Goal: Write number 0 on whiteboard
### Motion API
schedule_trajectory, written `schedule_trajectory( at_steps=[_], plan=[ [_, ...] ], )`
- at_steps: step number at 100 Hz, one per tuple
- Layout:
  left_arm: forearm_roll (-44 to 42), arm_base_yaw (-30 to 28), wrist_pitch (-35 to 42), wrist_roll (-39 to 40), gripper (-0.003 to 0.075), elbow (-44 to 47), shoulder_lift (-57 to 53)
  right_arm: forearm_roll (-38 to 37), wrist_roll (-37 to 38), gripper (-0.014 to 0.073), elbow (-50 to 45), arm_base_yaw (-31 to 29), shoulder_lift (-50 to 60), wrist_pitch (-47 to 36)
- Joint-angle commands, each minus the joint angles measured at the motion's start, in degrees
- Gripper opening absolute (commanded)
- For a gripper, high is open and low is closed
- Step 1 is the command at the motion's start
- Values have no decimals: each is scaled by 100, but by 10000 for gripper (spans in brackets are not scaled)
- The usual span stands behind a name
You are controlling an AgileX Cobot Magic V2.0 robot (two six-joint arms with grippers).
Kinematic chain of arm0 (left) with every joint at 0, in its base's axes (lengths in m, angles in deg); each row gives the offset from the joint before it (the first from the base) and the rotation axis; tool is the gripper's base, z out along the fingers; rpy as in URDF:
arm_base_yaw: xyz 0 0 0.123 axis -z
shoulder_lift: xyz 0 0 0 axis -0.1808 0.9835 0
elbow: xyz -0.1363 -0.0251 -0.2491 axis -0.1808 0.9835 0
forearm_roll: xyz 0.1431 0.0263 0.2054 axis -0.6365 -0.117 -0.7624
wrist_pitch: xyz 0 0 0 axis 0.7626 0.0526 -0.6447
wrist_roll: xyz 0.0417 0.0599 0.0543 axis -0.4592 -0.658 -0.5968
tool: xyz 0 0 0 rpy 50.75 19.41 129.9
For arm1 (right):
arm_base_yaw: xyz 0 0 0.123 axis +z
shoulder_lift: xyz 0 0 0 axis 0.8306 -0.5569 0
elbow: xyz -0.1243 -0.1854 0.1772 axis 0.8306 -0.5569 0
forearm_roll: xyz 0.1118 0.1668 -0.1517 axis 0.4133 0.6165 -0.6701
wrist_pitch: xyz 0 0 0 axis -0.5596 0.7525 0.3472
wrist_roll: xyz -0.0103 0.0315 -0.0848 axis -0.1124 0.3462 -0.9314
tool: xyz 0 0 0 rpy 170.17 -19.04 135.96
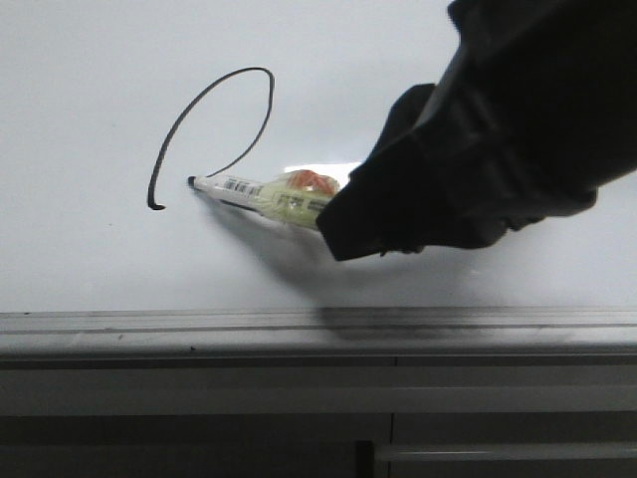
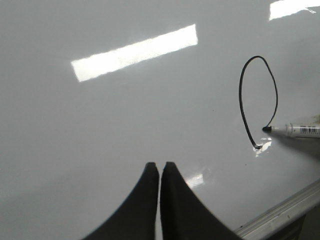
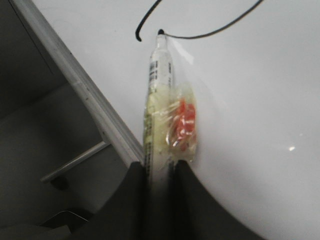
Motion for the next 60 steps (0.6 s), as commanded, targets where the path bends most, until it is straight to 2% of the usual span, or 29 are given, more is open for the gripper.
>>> schedule_trajectory(
  at_steps=[1,32,46,53,60],
  plan=[
    [-209,13,169,59,-20,-145,46,-8,-7,-69,242,76,-61,-342],
    [-209,13,181,46,-20,-145,46,-8,-7,-69,322,211,-73,-292],
    [-220,13,780,-231,-20,-145,46,-8,-7,-69,322,620,310,-200],
    [-206,13,1094,-515,-20,-145,46,-8,-7,-69,336,791,535,202],
    [-135,13,1336,-821,-19,-145,46,-8,-7,-69,429,831,668,1026]
  ],
)
